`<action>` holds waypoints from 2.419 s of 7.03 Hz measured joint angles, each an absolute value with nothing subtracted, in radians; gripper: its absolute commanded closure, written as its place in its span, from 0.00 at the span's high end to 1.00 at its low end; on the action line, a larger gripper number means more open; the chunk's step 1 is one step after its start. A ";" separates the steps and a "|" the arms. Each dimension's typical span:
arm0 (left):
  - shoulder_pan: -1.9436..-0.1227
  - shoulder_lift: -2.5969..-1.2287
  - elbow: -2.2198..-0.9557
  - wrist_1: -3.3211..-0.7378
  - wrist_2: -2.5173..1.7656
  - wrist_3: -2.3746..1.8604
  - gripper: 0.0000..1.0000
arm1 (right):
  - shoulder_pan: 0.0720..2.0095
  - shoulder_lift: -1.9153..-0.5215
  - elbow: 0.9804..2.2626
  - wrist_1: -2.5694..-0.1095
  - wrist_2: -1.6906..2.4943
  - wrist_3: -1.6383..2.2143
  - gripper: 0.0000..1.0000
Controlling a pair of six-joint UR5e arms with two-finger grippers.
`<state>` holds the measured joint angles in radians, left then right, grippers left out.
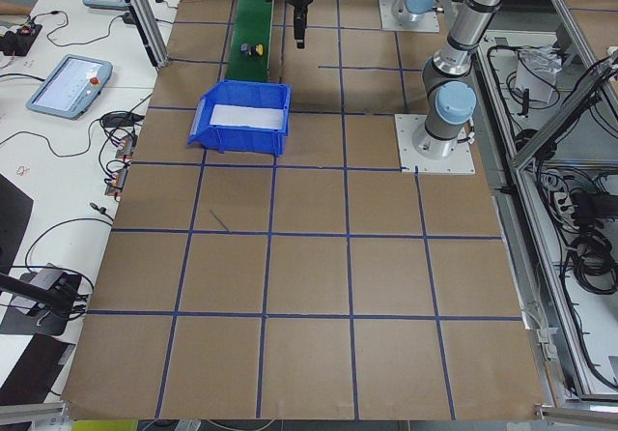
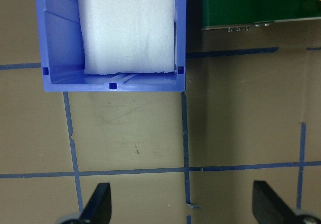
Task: Transport two buttons from left to right
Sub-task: 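Move the right gripper to the belt's far end and wait for the yellow button, then lower the right gripper and close it on the yellow button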
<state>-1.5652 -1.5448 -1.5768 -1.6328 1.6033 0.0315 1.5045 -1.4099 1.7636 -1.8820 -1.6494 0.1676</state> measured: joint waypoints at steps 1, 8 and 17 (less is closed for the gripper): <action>-1.566 -1.546 -1.575 -1.635 1.600 0.026 1.00 | 1.509 -1.407 1.764 -1.884 -1.656 0.173 1.00; -1.572 -1.545 -1.583 -1.637 1.601 0.021 1.00 | 1.516 -1.402 1.766 -2.006 -1.648 0.174 1.00; -1.572 -1.540 -1.585 -1.637 1.606 0.022 1.00 | 1.690 -1.164 1.461 -1.991 -1.552 0.348 0.98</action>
